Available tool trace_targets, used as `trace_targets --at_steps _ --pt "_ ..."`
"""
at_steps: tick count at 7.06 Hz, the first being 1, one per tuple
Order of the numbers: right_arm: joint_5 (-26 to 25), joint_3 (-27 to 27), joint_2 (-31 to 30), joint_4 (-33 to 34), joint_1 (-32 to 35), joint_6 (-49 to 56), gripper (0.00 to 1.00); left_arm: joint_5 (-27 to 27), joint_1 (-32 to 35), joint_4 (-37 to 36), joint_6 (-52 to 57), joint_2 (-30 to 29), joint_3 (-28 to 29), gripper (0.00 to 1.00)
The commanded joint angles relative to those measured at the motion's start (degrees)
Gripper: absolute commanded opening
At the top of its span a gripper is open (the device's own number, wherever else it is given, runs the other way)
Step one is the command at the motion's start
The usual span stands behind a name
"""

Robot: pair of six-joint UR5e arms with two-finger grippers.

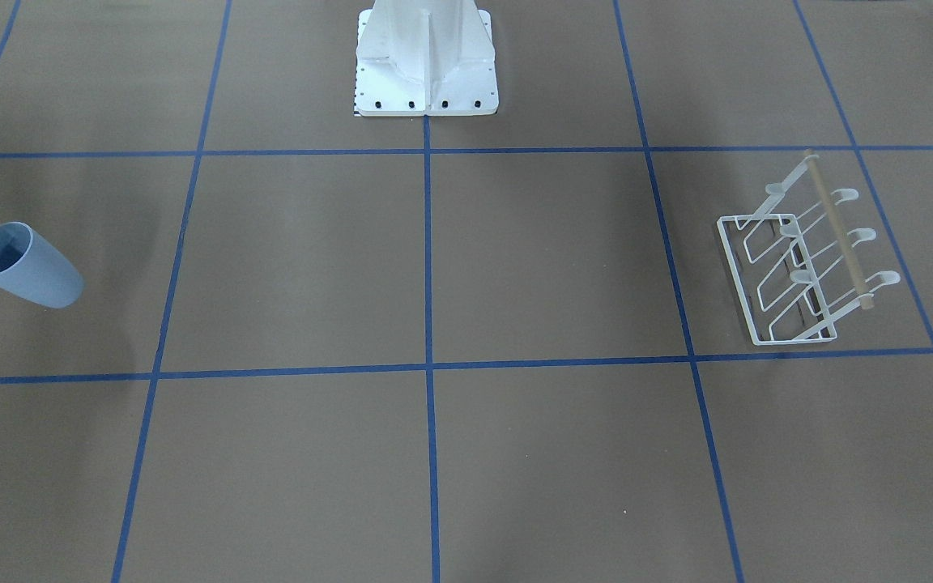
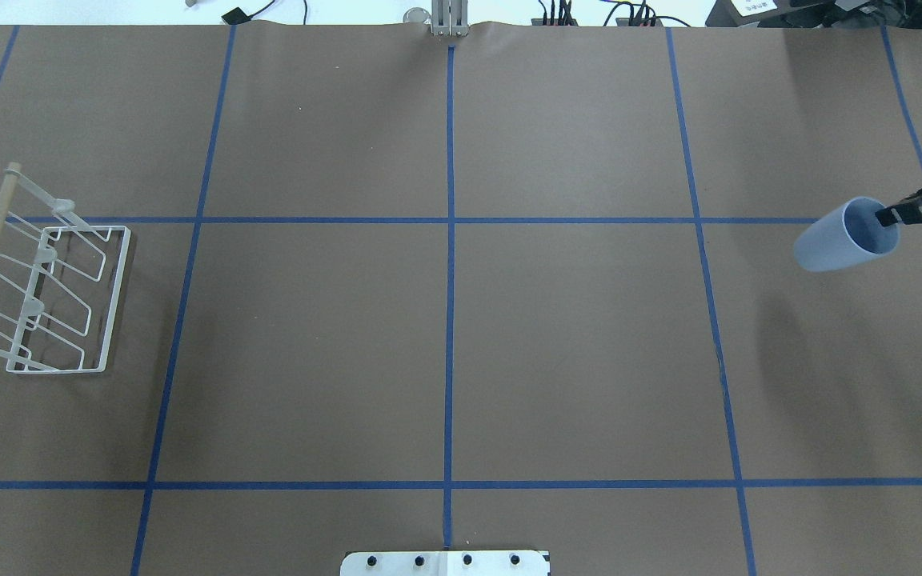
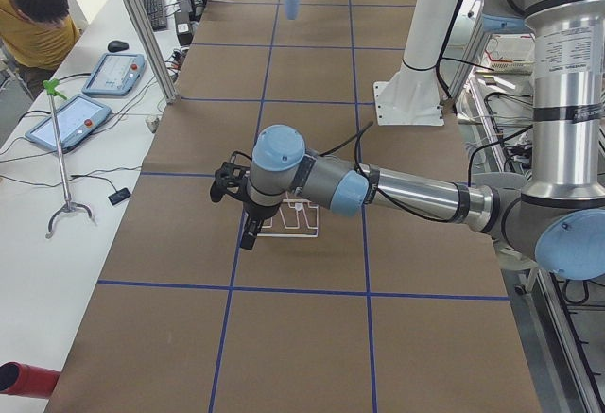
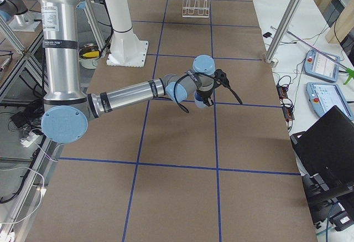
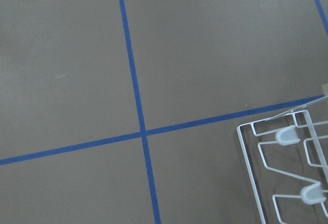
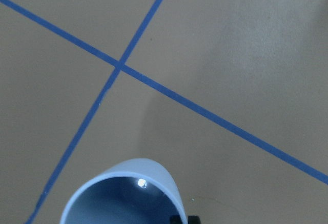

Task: Hang cup on cup holder
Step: 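Lift the blue cup and carry it toward the table center while the left gripper approaches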

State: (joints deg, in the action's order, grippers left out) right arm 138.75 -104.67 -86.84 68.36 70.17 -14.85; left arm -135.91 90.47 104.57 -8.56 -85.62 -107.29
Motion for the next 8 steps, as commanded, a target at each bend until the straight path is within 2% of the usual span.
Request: trace_targets --at_steps 1,2,3,6,8 --pt "4.9 0.0 3.8 -5.7 0.1 -7.2 0.0 -5.7 -0.5 10.3 -14.0 -1.0 -0.5 0.99" --pt "5.4 0.0 3.9 -12.7 -0.2 -15.5 0.0 -8.5 -1.7 17.0 -23.6 -1.2 -0.7 0.99" --pt "5.5 0.5 4.7 -20.8 -0.7 -24.6 0.0 -10.1 -5.8 25.2 -34.6 -2.0 -0.7 0.98" --pt "5.3 0.5 7.5 -37.7 -5.2 -44.3 0.0 -9.9 -16.3 46.8 -68.9 -8.7 -0.7 0.98" --pt "4.8 0.5 10.1 -46.0 -7.7 -53.1 0.0 -9.4 -22.7 52.5 -89.3 -17.4 -0.9 0.98"
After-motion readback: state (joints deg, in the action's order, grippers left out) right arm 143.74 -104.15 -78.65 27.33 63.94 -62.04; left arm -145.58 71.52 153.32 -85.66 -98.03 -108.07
